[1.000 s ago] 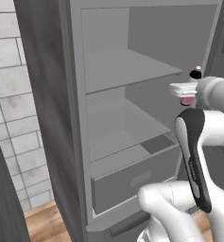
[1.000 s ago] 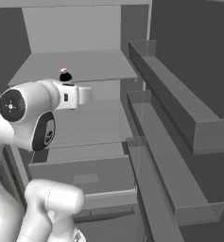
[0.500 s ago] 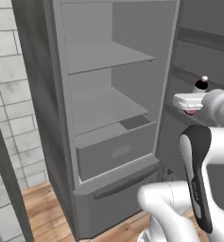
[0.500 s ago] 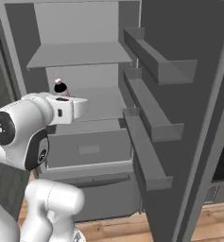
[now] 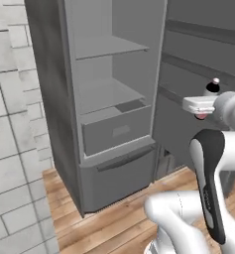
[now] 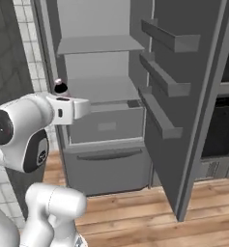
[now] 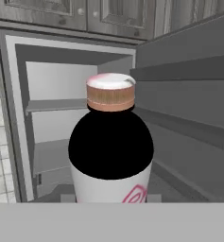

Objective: Open the fridge, grab two sodas, and place both sodas inside the bowl with ice on the dining counter.

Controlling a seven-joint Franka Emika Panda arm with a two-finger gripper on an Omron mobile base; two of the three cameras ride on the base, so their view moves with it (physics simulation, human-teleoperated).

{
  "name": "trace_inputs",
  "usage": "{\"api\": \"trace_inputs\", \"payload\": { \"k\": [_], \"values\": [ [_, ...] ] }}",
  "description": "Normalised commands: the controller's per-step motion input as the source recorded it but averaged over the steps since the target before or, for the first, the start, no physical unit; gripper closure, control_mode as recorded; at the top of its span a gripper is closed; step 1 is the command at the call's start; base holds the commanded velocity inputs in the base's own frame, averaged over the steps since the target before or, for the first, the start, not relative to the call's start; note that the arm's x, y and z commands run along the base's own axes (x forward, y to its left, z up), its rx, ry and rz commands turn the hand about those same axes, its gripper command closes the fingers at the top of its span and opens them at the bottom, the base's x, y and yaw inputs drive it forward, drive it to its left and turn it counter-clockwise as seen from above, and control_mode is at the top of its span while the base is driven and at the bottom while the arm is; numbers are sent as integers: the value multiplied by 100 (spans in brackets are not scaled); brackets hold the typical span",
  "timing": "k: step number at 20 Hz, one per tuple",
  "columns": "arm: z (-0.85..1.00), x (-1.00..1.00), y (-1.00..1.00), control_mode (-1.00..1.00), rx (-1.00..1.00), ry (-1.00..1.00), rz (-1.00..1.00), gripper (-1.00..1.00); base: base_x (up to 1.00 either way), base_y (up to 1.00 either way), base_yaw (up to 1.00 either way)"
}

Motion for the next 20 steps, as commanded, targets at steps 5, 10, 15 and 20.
{"api": "trace_inputs", "payload": {
  "k": [5,10,15,20],
  "values": [
    [0,0,0,100,0,0,0,100,-100,1,-15],
    [0,0,0,100,0,0,0,100,-98,-4,-35],
    [0,0,0,100,0,0,0,100,-73,0,-52],
    [0,0,0,100,0,0,0,100,-52,-7,-53]
  ]
}}
